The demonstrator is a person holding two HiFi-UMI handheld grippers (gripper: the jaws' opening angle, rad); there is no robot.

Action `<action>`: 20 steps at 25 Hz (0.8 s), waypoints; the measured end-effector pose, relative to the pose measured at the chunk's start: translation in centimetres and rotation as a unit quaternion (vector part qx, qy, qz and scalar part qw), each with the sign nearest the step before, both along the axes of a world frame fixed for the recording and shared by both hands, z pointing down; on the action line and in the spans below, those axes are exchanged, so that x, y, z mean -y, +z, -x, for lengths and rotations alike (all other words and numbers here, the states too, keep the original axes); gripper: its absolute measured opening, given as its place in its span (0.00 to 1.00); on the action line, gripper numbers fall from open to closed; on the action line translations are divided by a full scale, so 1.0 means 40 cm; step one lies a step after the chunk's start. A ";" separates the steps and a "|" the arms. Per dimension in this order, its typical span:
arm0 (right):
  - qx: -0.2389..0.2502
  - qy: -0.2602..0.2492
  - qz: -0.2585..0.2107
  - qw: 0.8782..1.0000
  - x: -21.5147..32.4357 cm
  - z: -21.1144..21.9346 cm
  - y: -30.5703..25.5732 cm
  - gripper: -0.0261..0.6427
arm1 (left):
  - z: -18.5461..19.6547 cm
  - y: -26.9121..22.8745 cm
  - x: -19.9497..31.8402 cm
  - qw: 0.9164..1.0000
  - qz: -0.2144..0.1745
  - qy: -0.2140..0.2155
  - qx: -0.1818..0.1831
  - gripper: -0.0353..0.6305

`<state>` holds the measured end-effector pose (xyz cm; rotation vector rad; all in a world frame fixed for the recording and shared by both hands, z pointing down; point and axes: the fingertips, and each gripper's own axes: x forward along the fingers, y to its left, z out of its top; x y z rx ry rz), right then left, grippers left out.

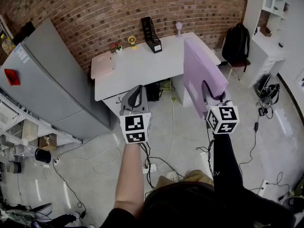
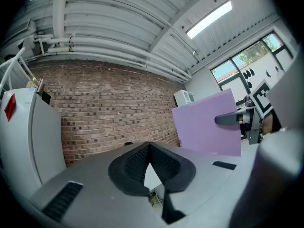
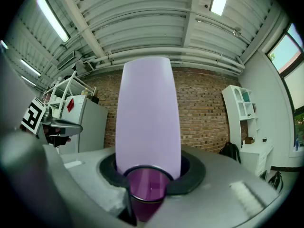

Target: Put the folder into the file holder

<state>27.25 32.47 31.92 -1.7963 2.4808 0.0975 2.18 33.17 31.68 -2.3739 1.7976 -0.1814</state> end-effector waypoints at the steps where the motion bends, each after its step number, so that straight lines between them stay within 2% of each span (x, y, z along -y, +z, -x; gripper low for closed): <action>1: 0.000 0.001 0.000 1.000 -0.002 -0.004 0.001 0.24 | 0.001 0.001 -0.003 1.000 0.001 -0.002 -0.001 0.07; 20: 0.001 0.004 -0.019 1.000 -0.073 0.019 -0.006 0.21 | 0.043 0.007 -0.055 1.000 -0.003 0.004 -0.009 0.07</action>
